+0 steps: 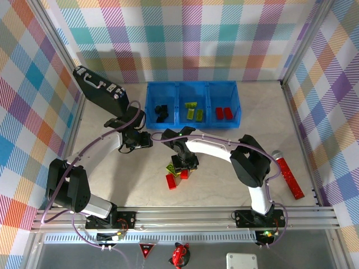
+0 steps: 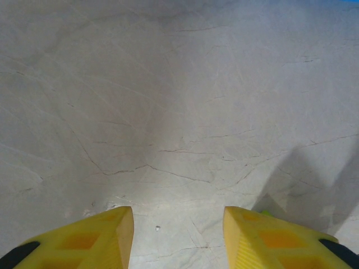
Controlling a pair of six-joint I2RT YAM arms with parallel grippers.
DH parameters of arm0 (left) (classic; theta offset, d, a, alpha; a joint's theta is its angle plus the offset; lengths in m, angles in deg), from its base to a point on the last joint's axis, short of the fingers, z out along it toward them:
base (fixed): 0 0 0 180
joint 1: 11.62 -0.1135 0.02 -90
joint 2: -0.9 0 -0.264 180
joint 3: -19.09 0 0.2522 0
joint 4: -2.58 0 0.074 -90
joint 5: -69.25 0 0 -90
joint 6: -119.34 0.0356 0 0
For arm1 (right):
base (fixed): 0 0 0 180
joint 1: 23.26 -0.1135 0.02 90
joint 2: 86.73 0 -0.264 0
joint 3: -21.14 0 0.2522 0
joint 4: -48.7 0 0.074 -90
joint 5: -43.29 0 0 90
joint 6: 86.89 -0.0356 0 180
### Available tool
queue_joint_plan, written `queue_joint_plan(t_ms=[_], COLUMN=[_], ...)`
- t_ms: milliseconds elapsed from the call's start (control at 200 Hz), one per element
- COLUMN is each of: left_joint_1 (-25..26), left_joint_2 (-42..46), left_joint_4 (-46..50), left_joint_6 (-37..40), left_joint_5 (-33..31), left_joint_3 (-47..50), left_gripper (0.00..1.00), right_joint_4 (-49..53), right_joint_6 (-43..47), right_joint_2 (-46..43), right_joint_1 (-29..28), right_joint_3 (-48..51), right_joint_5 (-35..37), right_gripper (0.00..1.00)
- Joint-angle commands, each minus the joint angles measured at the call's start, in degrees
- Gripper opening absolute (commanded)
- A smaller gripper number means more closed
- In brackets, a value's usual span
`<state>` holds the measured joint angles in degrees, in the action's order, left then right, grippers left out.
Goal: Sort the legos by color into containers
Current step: Pick up the lego from the bottom-center of the table.
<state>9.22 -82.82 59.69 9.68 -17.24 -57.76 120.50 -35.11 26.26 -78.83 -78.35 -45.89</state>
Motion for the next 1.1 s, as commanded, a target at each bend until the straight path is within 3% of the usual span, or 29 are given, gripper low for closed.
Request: queue_joint_plan(t_ms=[0, 1095], left_joint_1=[-0.45, -0.45], left_joint_2=[0.84, -0.17], left_joint_4=[0.09, -0.20], left_joint_6=[0.58, -0.09], left_joint_5=[0.54, 1.10], left_joint_3=[0.60, 0.25], left_gripper=[0.46, 0.46], right_joint_4=[0.41, 1.06], right_joint_6=[-0.82, -0.17], right_joint_2=[1.44, 0.80], right_joint_1=[-0.63, -0.64], right_joint_3=[-1.17, -2.08], right_joint_5=[-0.82, -0.67], right_gripper=[0.47, 0.38])
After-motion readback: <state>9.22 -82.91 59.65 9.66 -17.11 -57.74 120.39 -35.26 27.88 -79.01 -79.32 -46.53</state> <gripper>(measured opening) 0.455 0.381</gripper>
